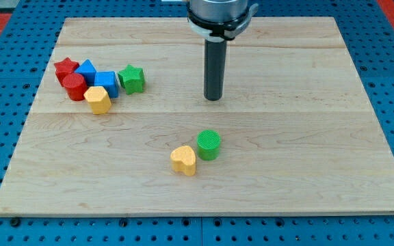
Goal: Move your arm closer to the yellow hexagon
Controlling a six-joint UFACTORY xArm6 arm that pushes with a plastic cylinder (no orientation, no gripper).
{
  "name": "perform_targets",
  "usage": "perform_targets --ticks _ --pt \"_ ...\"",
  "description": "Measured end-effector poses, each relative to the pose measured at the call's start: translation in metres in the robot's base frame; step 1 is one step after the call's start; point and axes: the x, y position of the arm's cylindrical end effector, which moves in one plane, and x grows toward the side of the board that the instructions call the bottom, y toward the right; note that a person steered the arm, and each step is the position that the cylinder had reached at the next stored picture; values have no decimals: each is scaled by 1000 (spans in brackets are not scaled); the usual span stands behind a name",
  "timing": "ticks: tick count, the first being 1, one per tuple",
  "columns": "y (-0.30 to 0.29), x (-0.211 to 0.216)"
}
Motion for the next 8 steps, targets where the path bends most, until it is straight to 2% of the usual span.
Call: perform_targets --ticks 2,3,5,7,8 --pt "6 73" --pt "2 78" --pt "28 54" --pt "28 25" --pt "26 42"
